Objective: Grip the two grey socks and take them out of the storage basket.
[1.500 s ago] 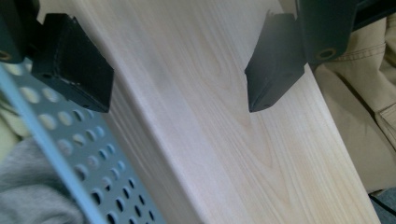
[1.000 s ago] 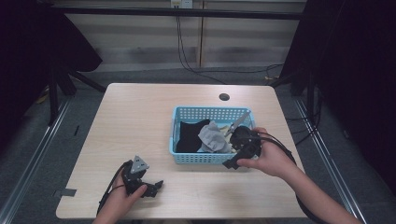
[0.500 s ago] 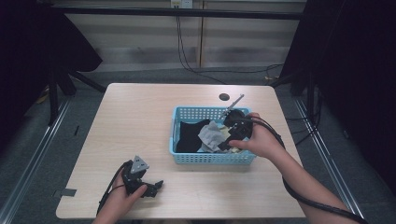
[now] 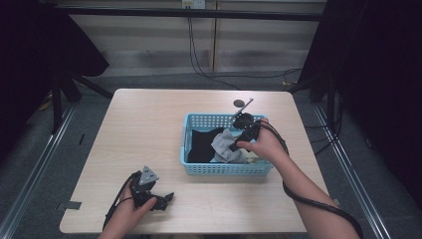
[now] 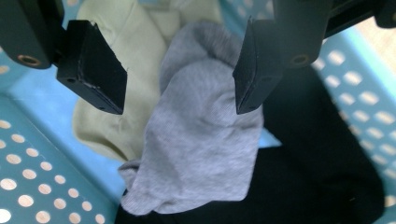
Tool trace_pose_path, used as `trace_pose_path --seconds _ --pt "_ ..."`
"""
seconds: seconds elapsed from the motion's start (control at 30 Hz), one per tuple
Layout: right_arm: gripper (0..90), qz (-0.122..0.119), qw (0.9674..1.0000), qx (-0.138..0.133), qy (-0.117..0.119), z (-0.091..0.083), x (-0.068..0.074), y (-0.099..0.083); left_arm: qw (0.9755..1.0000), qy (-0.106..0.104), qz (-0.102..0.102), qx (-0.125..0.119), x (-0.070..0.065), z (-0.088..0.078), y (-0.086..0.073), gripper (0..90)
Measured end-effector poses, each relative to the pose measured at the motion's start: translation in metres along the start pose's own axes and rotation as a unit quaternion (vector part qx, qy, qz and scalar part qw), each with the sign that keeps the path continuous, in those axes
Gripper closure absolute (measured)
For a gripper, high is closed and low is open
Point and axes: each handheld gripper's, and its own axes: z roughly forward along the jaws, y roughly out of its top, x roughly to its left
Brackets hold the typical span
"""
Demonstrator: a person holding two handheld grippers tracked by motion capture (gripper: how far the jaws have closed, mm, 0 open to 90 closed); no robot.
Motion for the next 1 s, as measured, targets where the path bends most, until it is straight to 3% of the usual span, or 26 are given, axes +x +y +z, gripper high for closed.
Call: trace_pose_path --seconds 0.2,0.4,0.43,0.47,0.53,0.57,0.6,0.7,0.9,1.0 --pt "35.1 0.012 0.9999 0.002 -0.005 0.014 -0.005 0.009 1.0000 0.000 0.000 0.000 0.000 0.000 0.000 0.0" --pt "36.4 0.021 0.9997 0.007 0.009 0.026 -0.008 0.017 1.0000 0.000 0.002 0.000 0.000 0.000 0.000 0.0" --pt "43.4 0.018 0.9997 0.008 0.017 0.029 -0.006 0.018 1.0000 0.000 0.002 0.000 0.000 0.000 0.000 0.0" --pt "43.4 0.018 0.9997 0.008 0.017 0.029 -0.006 0.018 1.0000 0.000 0.002 0.000 0.000 0.000 0.000 0.0" --pt "60.0 0.002 0.9997 0.015 0.019 0.031 -0.003 0.020 1.0000 0.000 0.002 0.000 0.000 0.000 0.000 0.0" --pt "60.0 0.002 0.9997 0.015 0.019 0.031 -0.003 0.020 1.0000 0.000 0.002 0.000 0.000 0.000 0.000 0.0" --pt "69.0 -0.002 0.9995 0.025 0.020 0.031 -0.002 0.020 1.0000 0.000 0.002 0.000 0.000 0.000 0.000 0.0" --pt "83.2 -0.007 0.9990 0.033 0.029 0.027 -0.003 0.019 1.0000 0.000 0.001 0.000 0.000 0.000 0.000 0.0" --pt "84.9 -0.007 0.9986 0.037 0.037 0.009 -0.008 0.015 1.0000 0.000 0.002 0.001 0.000 0.000 0.000 0.0" --pt "84.8 -0.009 0.9992 0.025 0.031 -0.010 -0.011 0.015 1.0000 0.000 0.002 0.000 0.000 0.000 0.000 0.0"
